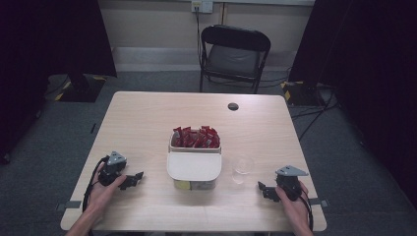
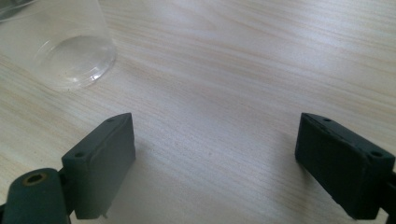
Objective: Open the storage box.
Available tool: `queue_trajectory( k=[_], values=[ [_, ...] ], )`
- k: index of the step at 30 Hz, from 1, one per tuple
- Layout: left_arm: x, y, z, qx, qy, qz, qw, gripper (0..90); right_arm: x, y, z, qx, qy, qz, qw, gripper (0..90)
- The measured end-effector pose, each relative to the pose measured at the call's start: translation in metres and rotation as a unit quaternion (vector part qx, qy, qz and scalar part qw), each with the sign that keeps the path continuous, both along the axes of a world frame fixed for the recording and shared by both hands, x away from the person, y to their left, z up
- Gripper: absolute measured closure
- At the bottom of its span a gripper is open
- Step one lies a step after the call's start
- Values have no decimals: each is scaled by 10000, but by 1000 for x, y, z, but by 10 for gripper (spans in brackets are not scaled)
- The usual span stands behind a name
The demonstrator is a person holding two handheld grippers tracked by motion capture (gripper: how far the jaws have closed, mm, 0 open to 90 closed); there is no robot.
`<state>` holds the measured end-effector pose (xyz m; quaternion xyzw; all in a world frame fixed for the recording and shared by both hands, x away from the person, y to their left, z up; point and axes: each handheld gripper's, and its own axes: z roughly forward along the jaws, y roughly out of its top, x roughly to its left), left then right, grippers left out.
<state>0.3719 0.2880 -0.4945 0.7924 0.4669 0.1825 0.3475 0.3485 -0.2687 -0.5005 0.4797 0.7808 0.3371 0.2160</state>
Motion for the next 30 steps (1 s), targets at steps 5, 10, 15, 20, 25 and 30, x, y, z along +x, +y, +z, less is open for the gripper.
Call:
queue_trajectory(
  k=[5,10,15,20,25,30],
  values=[
    [-3,-3,3,-105,13,-105,9999,165,-1,0,0,2,7,-18,10000,117],
    [-6,-7,9,-226,-23,-252,9994,162,0,0,0,5,10,-19,10000,116],
    [-8,-11,12,-303,-42,-376,9988,162,0,0,0,6,10,-18,10000,117],
    [-10,-18,16,-361,-41,-516,9980,160,0,0,0,4,11,-20,10000,117],
    [-12,-23,19,-519,-64,-578,9970,158,0,0,0,7,10,-18,10000,117],
    [-13,-26,21,-615,-63,-673,9958,158,0,0,0,8,10,-17,10000,117]
  ],
)
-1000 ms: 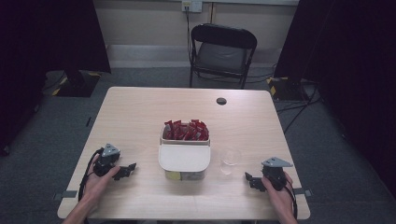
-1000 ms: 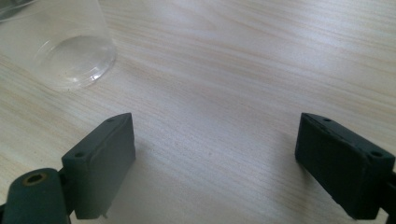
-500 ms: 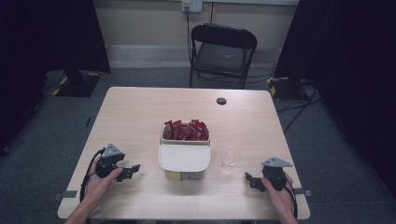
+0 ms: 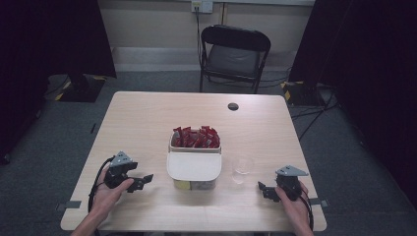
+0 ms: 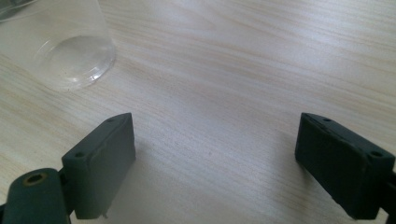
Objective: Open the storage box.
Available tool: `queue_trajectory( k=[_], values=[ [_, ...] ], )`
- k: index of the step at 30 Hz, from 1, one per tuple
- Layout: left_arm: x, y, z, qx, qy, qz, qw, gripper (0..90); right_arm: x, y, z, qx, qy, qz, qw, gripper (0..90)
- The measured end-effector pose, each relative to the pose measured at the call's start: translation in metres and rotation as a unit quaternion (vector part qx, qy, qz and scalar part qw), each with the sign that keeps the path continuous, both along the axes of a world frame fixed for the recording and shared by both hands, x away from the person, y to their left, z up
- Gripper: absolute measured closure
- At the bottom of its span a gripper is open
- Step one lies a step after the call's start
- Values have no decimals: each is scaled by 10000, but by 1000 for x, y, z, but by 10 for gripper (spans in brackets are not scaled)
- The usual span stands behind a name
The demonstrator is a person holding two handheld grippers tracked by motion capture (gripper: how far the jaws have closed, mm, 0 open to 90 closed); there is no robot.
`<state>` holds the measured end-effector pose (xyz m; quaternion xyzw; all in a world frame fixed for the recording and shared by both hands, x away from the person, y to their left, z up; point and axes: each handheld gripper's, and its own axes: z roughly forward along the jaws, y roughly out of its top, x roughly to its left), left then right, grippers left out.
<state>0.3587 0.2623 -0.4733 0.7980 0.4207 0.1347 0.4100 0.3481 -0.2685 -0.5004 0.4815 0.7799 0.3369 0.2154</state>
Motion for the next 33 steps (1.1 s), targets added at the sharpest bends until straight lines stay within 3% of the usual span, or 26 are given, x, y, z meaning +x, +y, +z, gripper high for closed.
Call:
queue_trajectory(
  k=[6,15,24,33],
  values=[
    [-5,-6,2,86,-19,-216,9997,166,1,0,0,-3,-11,28,10000,116],
    [-4,-16,6,-164,0,-374,9992,166,1,0,0,2,-3,31,10000,116],
    [-5,-28,10,-292,22,-584,9979,166,1,0,0,2,-5,35,10000,116],
    [-7,-37,17,-355,-88,-749,9965,166,1,0,0,-3,-13,40,10000,117]
  ],
)
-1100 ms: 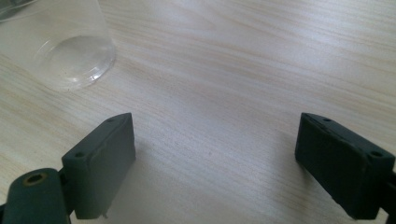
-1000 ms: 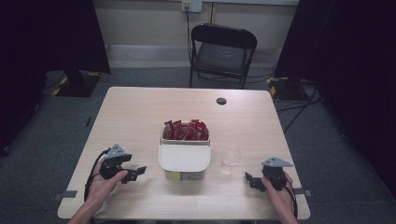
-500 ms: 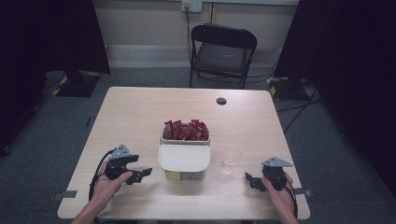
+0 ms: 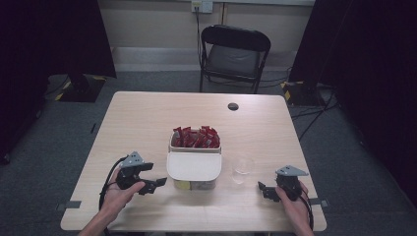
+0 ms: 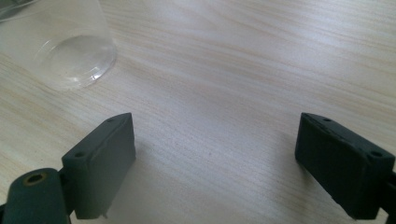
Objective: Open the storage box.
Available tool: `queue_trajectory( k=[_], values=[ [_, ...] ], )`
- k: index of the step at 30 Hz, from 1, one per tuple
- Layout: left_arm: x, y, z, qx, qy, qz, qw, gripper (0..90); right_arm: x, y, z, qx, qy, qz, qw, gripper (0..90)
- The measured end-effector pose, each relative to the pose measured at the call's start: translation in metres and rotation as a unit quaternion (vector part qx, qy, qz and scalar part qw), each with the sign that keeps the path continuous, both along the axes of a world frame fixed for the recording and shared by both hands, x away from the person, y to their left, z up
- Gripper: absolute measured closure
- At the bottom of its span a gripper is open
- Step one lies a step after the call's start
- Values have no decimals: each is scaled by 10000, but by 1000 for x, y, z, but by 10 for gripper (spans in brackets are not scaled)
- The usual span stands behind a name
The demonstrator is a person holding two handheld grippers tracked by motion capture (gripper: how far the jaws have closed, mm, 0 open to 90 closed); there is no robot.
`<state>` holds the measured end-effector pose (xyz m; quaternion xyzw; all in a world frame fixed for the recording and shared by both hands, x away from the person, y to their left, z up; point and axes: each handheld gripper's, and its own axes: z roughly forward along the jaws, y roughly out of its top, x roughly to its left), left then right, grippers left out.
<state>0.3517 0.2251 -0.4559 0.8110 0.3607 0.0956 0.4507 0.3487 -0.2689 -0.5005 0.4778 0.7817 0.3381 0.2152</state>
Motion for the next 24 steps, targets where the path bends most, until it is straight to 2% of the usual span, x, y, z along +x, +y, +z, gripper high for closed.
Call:
queue_trajectory(
  k=[11,15,24],
  values=[
    [-8,-9,5,-27,-75,-279,9996,163,0,0,0,3,8,-5,10000,117],
    [-6,-11,5,-65,-62,-236,9997,162,0,0,0,5,9,-5,10000,117],
    [-7,-19,11,-165,-203,-328,9991,162,0,0,0,0,0,0,10000,117]
  ],
)
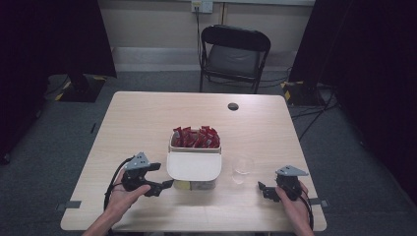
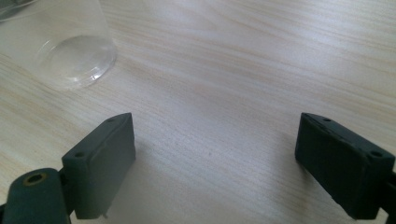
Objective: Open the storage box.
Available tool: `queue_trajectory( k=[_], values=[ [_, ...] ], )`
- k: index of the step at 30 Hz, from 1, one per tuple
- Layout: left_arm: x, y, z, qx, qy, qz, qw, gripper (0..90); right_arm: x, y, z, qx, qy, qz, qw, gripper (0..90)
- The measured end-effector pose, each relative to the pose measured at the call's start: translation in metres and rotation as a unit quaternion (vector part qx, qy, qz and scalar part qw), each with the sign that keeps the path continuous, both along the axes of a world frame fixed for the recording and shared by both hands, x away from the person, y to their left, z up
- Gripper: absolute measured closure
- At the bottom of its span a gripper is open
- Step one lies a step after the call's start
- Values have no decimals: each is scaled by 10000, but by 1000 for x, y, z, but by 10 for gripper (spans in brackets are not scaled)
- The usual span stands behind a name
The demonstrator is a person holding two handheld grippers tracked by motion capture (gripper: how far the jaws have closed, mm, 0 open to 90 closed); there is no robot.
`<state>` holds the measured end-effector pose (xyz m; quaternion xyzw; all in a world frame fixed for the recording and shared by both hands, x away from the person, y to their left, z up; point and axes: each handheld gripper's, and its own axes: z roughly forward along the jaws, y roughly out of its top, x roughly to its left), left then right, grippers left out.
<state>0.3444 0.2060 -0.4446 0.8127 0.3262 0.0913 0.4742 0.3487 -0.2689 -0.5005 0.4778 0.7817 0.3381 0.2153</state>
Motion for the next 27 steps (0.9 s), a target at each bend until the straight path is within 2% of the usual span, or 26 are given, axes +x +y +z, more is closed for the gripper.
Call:
queue_trajectory(
  k=[9,15,16,18,20,25,27],
  values=[
    [3,-3,2,26,-2,-32,10000,162,0,0,0,4,9,-5,10000,117],
    [4,-6,4,-37,-5,-38,10000,163,0,0,0,1,0,0,10000,117],
    [5,-6,3,24,-24,-64,10000,163,0,0,0,4,9,-4,10000,117],
    [5,-6,3,18,13,-42,10000,164,0,0,0,0,0,0,10000,117],
    [5,-6,3,-8,-25,-57,10000,164,0,0,0,0,1,-1,10000,117],
    [4,-6,4,-108,24,-43,9999,165,0,0,0,0,0,-1,10000,117],
    [4,-5,5,-89,5,-60,9999,168,0,0,0,0,1,0,10000,117]
  ],
)
